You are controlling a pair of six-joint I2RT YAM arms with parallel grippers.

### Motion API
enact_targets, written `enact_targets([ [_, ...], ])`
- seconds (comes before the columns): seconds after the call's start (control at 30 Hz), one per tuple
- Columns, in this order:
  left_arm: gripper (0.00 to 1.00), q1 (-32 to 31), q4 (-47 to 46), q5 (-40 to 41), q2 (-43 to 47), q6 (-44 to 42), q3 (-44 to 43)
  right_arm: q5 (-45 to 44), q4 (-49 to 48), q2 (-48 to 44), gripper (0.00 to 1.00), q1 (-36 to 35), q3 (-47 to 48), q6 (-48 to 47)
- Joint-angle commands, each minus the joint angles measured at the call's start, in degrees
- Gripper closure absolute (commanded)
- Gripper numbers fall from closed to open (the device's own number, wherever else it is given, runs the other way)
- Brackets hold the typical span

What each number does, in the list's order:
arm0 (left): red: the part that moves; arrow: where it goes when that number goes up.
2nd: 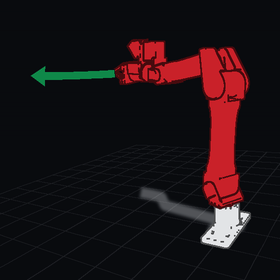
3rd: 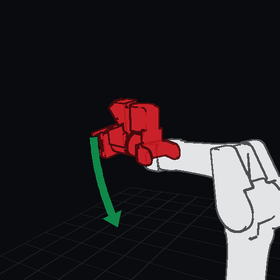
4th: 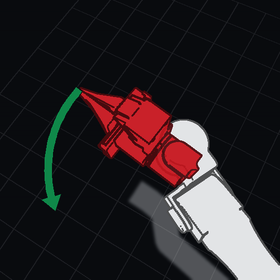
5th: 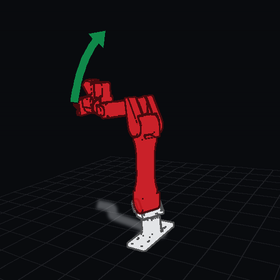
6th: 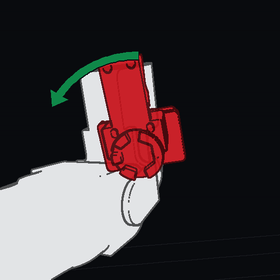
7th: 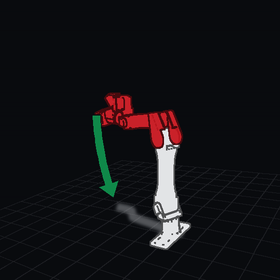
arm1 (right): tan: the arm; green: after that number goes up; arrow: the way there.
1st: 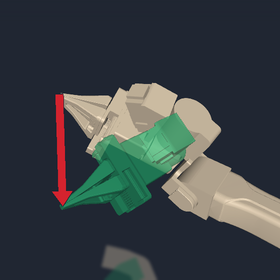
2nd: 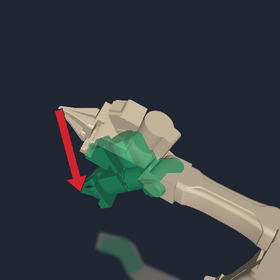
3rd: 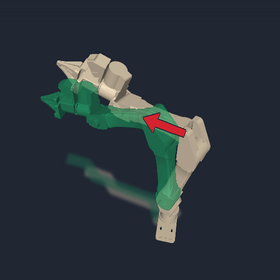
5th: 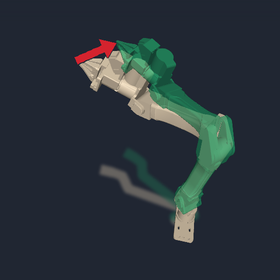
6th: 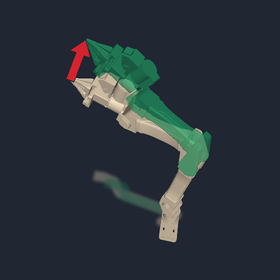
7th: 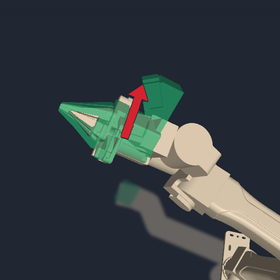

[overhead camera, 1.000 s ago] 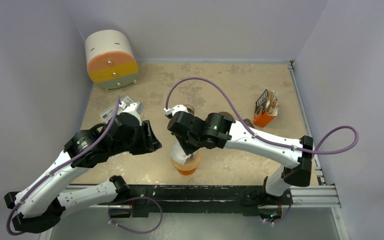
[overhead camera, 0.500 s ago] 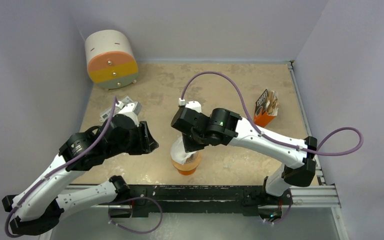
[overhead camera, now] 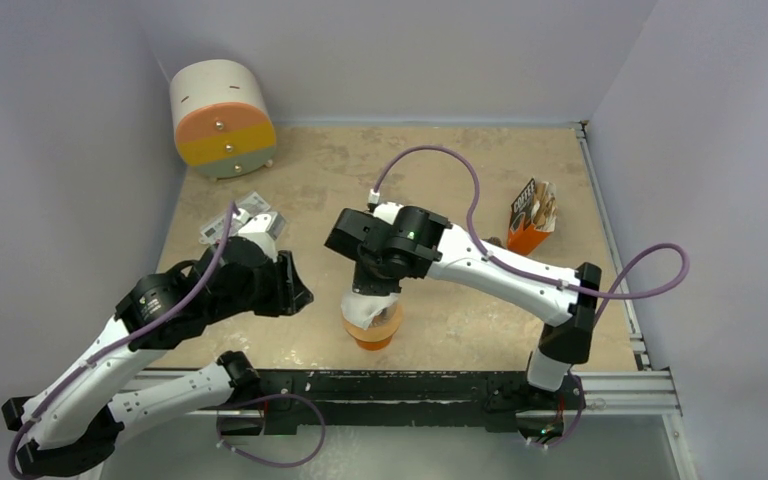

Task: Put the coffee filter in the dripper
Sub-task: Place the coffee filter in the coffee dripper.

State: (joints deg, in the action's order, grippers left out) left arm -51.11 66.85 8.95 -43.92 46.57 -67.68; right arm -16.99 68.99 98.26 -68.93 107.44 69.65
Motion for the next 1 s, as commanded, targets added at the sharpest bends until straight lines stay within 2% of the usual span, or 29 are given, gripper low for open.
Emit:
enact_targets([
  [0.0, 0.62, 0.24, -1.37, 0.33, 1.94, -3.24, -0.04, -2.05, 6.45, 1.58, 1.00, 0.37, 2.77, 8.75],
  [0.47, 0.62, 0.24, 0.40, 1.32, 5.26, -7.06, 0.15, -0.84, 11.98, 4.23, 1.00, 0.38, -2.28, 22.75],
  [0.97, 0.62, 0.23, 2.82, 2.58, 7.79, -9.38, -0.07, 0.53, 10.35, 8.95, 1.00, 0.38, -3.15, 25.95],
])
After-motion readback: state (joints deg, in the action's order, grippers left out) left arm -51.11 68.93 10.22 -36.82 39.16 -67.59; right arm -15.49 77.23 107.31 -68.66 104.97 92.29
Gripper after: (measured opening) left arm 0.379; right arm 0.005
